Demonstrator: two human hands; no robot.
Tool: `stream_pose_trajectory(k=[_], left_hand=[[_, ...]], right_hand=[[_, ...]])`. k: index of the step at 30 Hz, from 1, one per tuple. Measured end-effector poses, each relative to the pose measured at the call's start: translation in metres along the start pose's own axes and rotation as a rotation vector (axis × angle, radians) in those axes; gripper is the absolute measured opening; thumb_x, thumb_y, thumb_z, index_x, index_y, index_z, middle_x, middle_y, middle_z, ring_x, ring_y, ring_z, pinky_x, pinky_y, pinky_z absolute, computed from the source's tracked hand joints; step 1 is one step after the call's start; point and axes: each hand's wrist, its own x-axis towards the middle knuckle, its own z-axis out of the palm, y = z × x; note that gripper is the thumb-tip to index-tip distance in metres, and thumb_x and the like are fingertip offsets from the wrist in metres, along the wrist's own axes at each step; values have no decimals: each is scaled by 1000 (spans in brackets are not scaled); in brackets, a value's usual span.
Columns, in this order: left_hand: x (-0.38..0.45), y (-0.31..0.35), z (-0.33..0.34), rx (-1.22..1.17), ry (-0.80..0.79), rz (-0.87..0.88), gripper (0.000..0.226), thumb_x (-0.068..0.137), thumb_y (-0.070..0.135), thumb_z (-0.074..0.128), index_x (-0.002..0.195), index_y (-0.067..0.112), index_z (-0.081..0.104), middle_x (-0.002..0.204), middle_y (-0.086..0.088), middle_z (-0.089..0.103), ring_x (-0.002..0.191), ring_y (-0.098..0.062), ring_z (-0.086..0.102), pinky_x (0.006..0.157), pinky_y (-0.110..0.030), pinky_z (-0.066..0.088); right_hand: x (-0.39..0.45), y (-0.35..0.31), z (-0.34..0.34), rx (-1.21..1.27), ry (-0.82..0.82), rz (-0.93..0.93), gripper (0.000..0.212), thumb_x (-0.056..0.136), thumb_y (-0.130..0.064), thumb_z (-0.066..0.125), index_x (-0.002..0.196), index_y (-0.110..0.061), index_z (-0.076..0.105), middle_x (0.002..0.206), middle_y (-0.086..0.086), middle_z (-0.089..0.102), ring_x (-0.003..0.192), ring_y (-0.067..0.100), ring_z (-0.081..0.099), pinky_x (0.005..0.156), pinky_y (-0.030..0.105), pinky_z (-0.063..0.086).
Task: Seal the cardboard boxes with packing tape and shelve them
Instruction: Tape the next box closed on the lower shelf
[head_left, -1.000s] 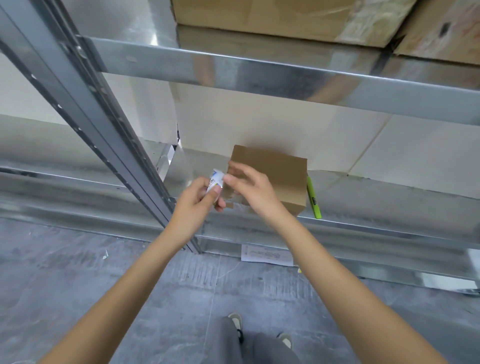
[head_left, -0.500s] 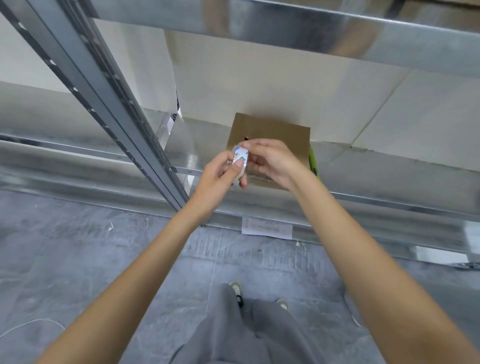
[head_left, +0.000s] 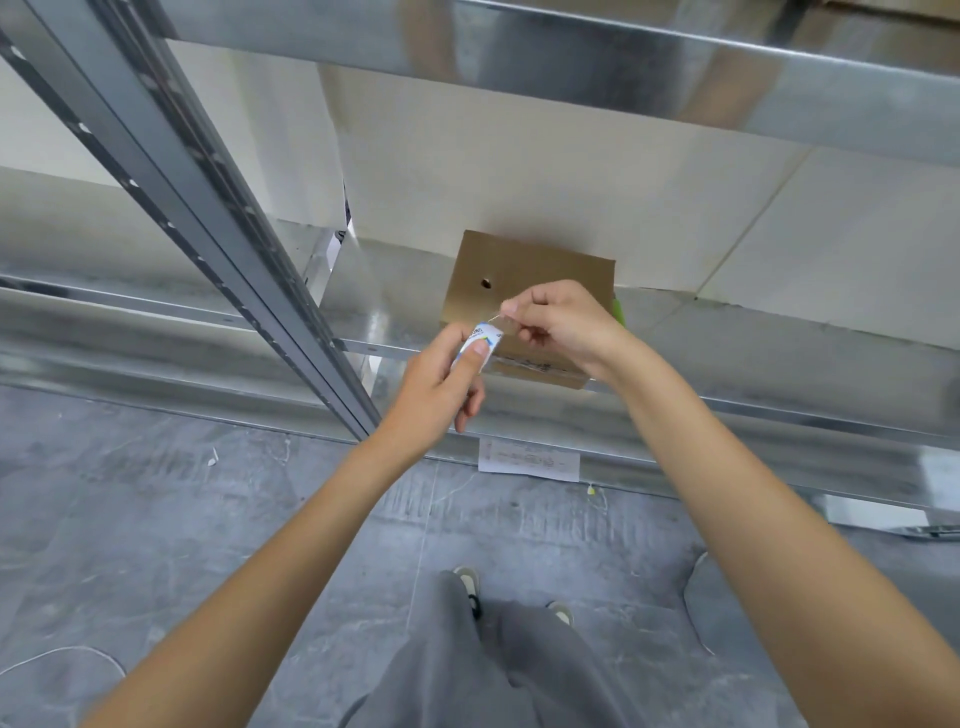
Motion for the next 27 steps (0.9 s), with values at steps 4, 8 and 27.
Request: stream_pose_trajectory(k=[4, 8, 27], left_hand=[[3, -10, 1, 1, -22, -71, 19, 104, 34, 43, 88, 25, 48, 54, -5, 53, 43, -21, 47, 54, -31, 43], [0, -10, 6, -72, -30, -70, 16, 104, 30, 44, 91, 21, 49, 51, -4, 52, 45, -24, 49, 60, -32, 46], [10, 0, 2, -25, -35, -70, 31, 102, 26, 48, 80, 6, 59, 68, -3, 74, 59, -7, 61, 65, -18, 45]], right_hand=[[-6, -16, -16, 2, 1, -75, 16, 91, -10, 65, 75, -10, 64, 68, 1, 57, 57, 7, 51, 63, 20, 45], [-9, -23, -21, -209, 2, -129, 8, 83, -9, 74, 80, -8, 66, 79, 6, 67, 70, 9, 59, 67, 18, 50], [22, -63, -16, -617, 72, -336, 9, 88, -19, 69, 82, -13, 68, 60, 0, 58, 55, 5, 49, 54, 11, 36]])
